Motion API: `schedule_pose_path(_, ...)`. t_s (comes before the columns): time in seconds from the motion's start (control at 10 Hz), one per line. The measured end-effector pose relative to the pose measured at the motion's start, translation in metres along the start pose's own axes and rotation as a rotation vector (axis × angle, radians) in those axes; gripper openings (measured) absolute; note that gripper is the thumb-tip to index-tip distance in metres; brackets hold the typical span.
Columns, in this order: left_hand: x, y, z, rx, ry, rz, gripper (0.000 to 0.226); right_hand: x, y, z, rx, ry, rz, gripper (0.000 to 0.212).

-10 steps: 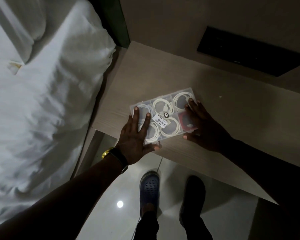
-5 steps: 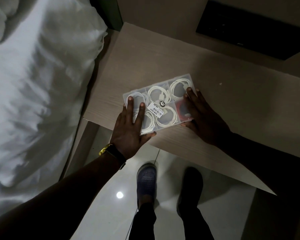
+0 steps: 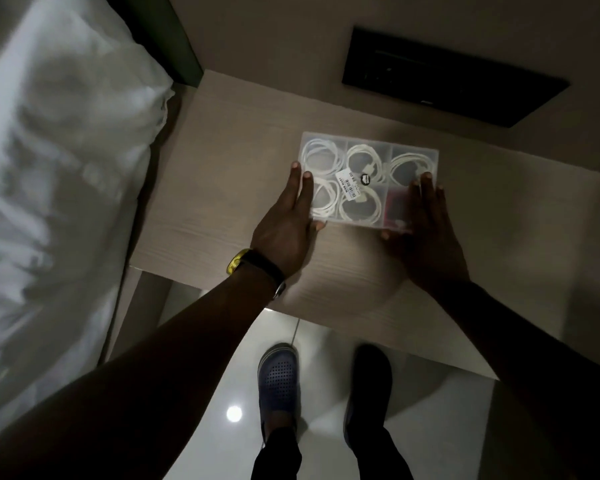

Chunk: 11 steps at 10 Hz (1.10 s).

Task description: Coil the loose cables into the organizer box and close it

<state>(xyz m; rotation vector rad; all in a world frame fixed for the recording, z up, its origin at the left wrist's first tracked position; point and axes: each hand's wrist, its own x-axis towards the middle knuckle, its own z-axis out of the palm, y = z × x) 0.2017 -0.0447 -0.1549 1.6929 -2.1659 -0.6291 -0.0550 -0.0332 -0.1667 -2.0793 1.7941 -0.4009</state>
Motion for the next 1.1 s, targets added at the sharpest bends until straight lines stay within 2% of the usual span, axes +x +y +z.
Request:
schedule_pose_path(0.2, 0.04, 0.03, 0.008, 0.037, -0.079, 0.059, 0.074, 0.008, 0.029, -0.017, -0.047, 0.005, 0.07, 0.088)
schedule_pose_path(0.4, 0.068, 0.045, 0.007, 0.07, -0.165, 0.038, 0.076, 0.024, 0.042, -0.024, 0.01, -0.002, 0.14, 0.091)
schedule_pose_path(0.6, 0.085, 0.048, 0.004, 0.076, -0.272, -0.024, 0.079, 0.037, 0.046, -0.025, -0.014, -0.021, 0.114, 0.089)
schedule_pose_path(0.8, 0.086, 0.051, 0.004, 0.073, -0.298, -0.053, 0.079, 0.037, 0.046, -0.023, -0.011, -0.018, 0.13, 0.09)
schedule_pose_path(1.0, 0.087, 0.055, -0.01, 0.158, -0.401, -0.128, 0.088, 0.037, 0.039, -0.04, -0.103, -0.098, 0.108, 0.095)
schedule_pose_path(1.1, 0.083, 0.077, -0.03, 0.265, -0.338, -0.071, 0.097, 0.026, 0.026, -0.074, -0.038, -0.03, 0.074, 0.098)
